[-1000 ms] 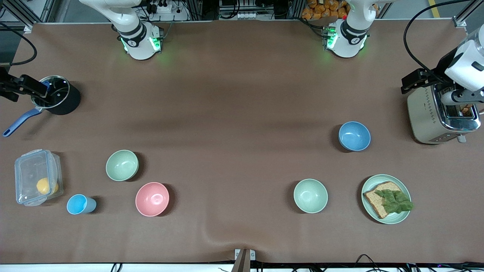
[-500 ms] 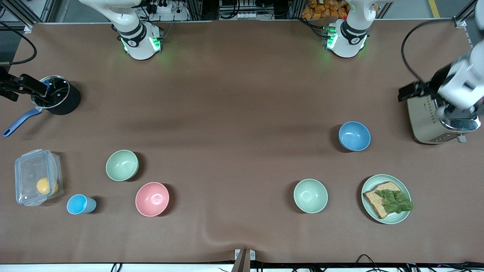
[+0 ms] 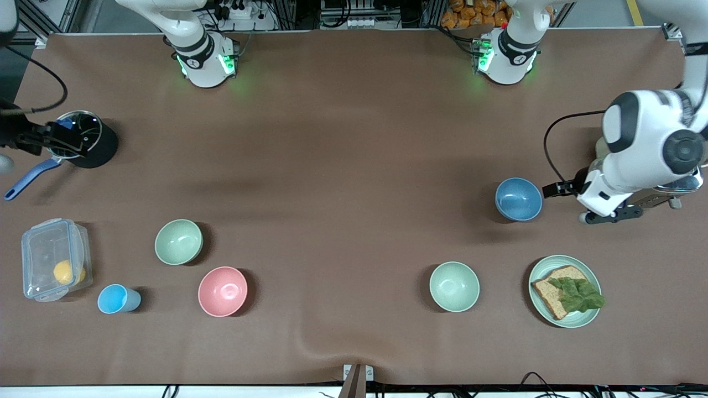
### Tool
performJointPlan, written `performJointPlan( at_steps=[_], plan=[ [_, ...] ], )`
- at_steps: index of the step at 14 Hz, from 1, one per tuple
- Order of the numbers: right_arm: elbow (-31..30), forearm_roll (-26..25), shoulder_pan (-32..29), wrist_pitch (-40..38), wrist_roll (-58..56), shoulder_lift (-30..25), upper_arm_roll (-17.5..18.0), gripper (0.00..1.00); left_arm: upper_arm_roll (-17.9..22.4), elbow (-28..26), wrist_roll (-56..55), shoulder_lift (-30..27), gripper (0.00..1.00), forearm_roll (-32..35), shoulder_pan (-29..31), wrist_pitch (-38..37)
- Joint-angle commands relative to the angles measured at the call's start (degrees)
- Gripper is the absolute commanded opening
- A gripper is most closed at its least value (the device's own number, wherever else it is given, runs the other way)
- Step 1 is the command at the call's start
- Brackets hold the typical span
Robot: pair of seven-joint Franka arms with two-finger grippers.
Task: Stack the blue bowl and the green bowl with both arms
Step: 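Reach the left gripper to the blue bowl while the right gripper reaches the green bowl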
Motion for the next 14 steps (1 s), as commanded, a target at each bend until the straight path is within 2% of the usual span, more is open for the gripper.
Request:
performJointPlan(
  at_steps=[1, 5, 8, 10, 11, 14],
  plan=[
    [0.32, -1.04, -0.79, 0.05, -0.01, 2.37, 0.56, 1.0, -0.46, -7.08, -0.72, 2.06, 1.0, 1.6, 1.23, 11.12],
    [-0.12, -0.95, -3.33, 3.64, -0.01, 10.09, 0.65, 1.0, -0.55, -7.35, -0.01, 6.11, 1.0, 3.63, 2.29, 12.64],
    [-1.35, -0.52, -4.22, 11.98, 0.17, 17.91, 0.65, 1.0, -0.46, -6.83, -0.1, 7.52, 0.79, 3.63, 2.29, 12.82],
    [-1.35, -0.16, -3.52, 18.65, 0.87, 22.66, 0.65, 1.0, -0.46, -6.74, -0.1, 7.7, 0.54, 3.63, 2.29, 12.82],
    [-1.35, -0.16, -3.43, 21.9, 1.66, 25.12, 0.65, 1.0, -0.55, -6.65, -0.54, 7.7, 0.5, 3.63, 2.2, 12.82],
    [-3.8, -0.16, -3.42, 31.57, 6.05, 30.23, 0.65, 1.0, -0.55, -6.3, -0.8, 7.61, 0.5, 3.63, 2.12, 12.73]
  ],
)
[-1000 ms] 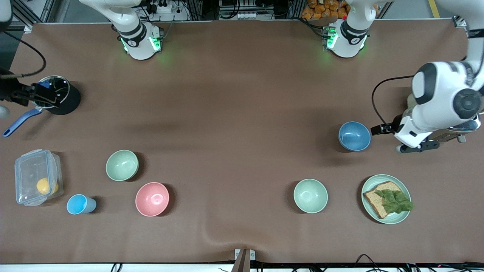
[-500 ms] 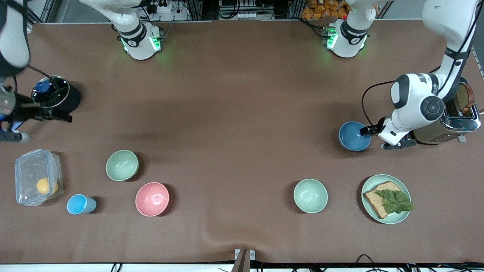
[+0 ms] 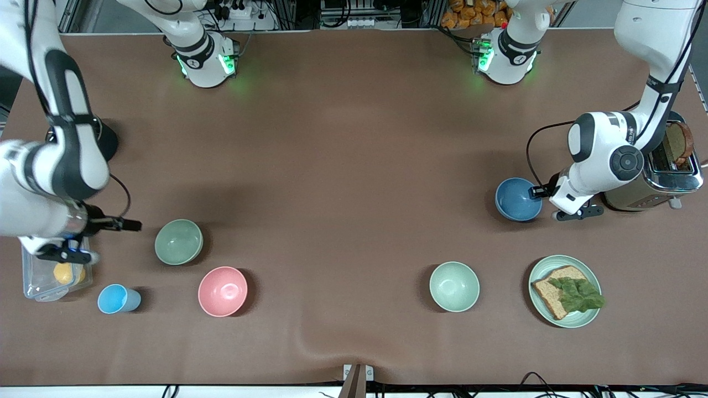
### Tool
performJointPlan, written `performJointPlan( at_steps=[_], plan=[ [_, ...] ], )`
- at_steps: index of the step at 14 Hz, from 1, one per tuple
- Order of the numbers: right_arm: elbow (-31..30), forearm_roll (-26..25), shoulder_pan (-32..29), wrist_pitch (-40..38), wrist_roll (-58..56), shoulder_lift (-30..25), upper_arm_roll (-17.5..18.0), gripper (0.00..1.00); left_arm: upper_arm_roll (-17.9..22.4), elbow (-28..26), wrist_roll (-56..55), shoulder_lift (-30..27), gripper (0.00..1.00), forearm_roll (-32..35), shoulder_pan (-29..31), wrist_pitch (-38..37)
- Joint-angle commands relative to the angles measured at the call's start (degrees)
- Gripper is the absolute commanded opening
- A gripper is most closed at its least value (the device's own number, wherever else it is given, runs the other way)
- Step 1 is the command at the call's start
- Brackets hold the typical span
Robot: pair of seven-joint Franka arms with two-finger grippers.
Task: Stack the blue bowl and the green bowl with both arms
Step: 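Grasp the blue bowl rim with the left gripper while the right grasps the green bowl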
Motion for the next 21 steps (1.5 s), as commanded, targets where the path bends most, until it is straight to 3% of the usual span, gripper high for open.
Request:
performJointPlan(
  at_steps=[1, 5, 6, 7, 8, 10, 16, 21],
  plan=[
    [-1.57, -0.06, -0.3, 6.19, 3.66, 3.53, 0.53, 1.0, -0.5, 0.69, -0.95, 0.22, 0.5, 1.32, 0.34, 0.34],
    [-1.66, 2.3, 1.36, 7.35, 10.78, 6.18, 0.62, 1.0, -0.5, 0.78, -1.04, 0.13, 0.34, 1.32, 0.25, 0.17],
    [-1.66, 2.66, 1.54, 7.35, 11.14, 6.35, 0.62, 0.92, -0.59, 0.78, -1.3, 0.04, 0.29, 1.23, 0.34, 0.17],
    [-1.66, 2.75, 1.37, 7.35, 11.14, 6.7, 0.62, 0.28, -0.59, 0.78, -1.31, 0.04, 0.23, 1.23, 0.34, 0.17],
    [-1.66, 2.75, 1.1, 7.44, 11.14, 6.7, 0.7, 0.0, -0.59, 0.78, -1.31, 0.04, 0.15, 1.23, 0.34, 0.17],
    [-1.66, 2.75, 1.1, 7.35, 11.14, 6.7, 0.7, 0.0, -0.67, 0.78, -1.31, 0.04, 0.0, 1.06, 0.43, 0.17],
    [-1.58, 3.1, 1.45, 7.09, 11.32, 6.27, 0.97, 0.0, -0.85, 0.87, -1.31, -1.54, 0.0, 0.26, 0.69, 0.26],
    [-1.66, 12.58, 3.99, 1.57, 12.1, 0.66, 2.9, 0.0, -2.69, 2.09, -0.95, -5.14, 0.0, -0.44, -0.01, -0.18]
  ],
)
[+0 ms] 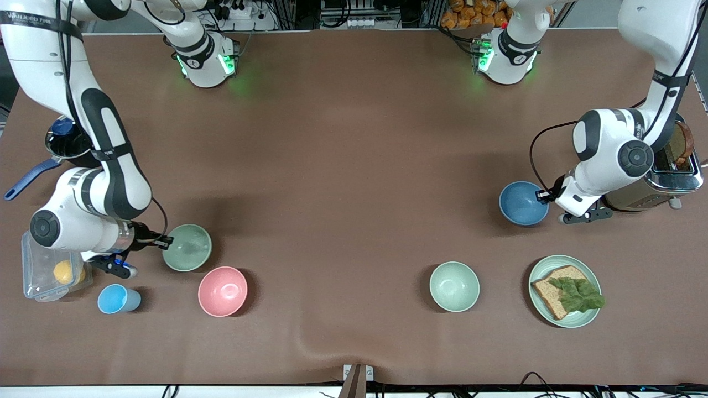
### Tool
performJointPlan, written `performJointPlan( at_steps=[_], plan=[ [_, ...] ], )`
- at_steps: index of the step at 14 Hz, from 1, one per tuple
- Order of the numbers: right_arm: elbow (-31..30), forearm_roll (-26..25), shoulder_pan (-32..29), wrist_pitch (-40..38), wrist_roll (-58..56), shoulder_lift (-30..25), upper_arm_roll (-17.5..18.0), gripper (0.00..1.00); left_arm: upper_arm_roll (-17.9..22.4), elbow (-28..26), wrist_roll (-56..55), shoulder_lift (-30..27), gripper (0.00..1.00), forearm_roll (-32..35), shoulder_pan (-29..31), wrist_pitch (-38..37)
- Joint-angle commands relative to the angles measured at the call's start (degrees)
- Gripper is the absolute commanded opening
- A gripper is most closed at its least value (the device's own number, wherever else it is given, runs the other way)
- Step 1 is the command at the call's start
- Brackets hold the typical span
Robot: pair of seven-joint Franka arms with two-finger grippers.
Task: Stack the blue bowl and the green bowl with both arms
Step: 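Grasp the blue bowl rim with the left gripper while the right grasps the green bowl, then carry the green bowl and blue bowl toward each other at table middle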
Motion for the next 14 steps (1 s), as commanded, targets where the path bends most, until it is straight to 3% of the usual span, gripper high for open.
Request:
performJointPlan(
  at_steps=[1, 6, 14],
  plan=[
    [-0.94, 4.08, 2.74, -4.83, 2.93, -5.5, 0.29, 0.0, -2.6, 0.93, -1.14, -3.18, 0.0, -0.44, 0.13, -0.97],
    [-0.59, 7.26, 14.5, -5.03, 18.64, -7.45, 0.38, 0.0, -10.68, 16.21, -9.92, -3.11, 0.0, -0.44, -0.22, -20.64],
    [-0.67, 7.26, 35.08, 13.16, 46.6, -2.09, 0.2, 0.0, -18.68, 19.75, -15.28, -2.58, 0.0, -3.87, -0.57, -21.37]
  ],
)
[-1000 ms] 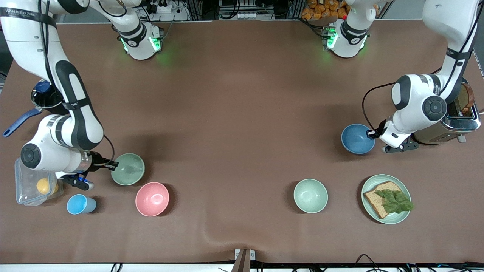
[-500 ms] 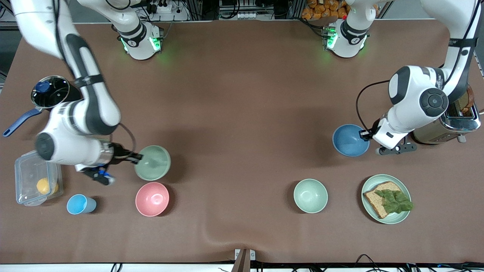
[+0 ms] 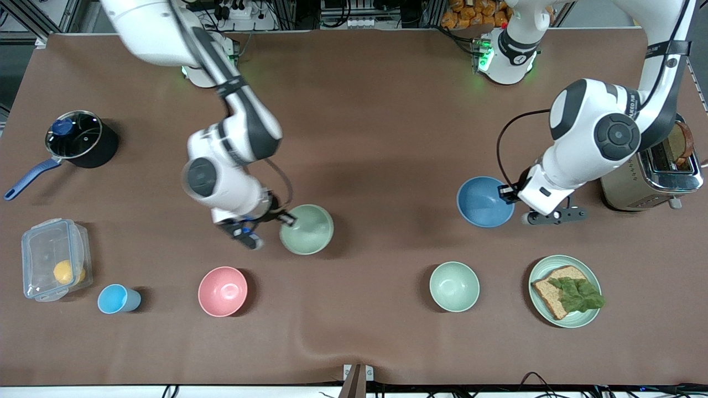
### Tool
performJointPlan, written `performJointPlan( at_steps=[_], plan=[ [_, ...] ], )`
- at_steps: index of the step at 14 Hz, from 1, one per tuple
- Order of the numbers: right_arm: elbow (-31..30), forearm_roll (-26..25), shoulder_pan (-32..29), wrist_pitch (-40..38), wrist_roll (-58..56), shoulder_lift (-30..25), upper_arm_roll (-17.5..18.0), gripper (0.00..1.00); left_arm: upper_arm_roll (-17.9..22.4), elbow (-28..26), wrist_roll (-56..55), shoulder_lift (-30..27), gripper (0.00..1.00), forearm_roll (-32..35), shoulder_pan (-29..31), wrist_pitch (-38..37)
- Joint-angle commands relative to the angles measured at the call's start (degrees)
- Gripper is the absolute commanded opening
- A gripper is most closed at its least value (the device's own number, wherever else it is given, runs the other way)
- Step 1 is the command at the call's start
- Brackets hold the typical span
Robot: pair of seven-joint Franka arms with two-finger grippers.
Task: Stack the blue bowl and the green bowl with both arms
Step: 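Carry the green bowl and blue bowl toward each other at table middle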
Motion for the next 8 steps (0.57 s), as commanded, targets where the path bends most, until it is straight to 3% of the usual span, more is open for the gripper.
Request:
performJointPlan(
  at_steps=[1, 5, 6, 7, 8],
  plan=[
    [-0.07, 0.89, 4.91, 4.61, 6.9, 2.8, -0.84, 0.0, -2.23, 1.55, -2.52, 1.57, 0.0, -0.9, 0.0, -1.15],
    [-0.51, 0.8, 6.42, 5.51, 11.92, 5.44, -0.84, 0.0, -2.85, 2.25, -6.64, 1.93, 0.0, -1.52, -3.51, -0.97],
    [-0.51, 0.8, 6.59, 5.68, 13.76, 5.79, -0.84, 0.1, -2.86, 1.99, -8.4, 1.84, 0.0, -1.52, -5.0, -1.06],
    [-0.42, 0.8, 6.59, 5.34, 14.56, 5.8, -0.84, 0.45, -2.86, 2.08, -9.72, 1.84, 0.0, -1.52, -5.88, -1.15],
    [-0.51, 0.72, 6.42, 5.07, 15.26, 5.36, -1.1, 0.94, -2.94, 2.25, -11.82, 2.1, 0.0, -2.04, -6.94, -1.15]
  ],
)
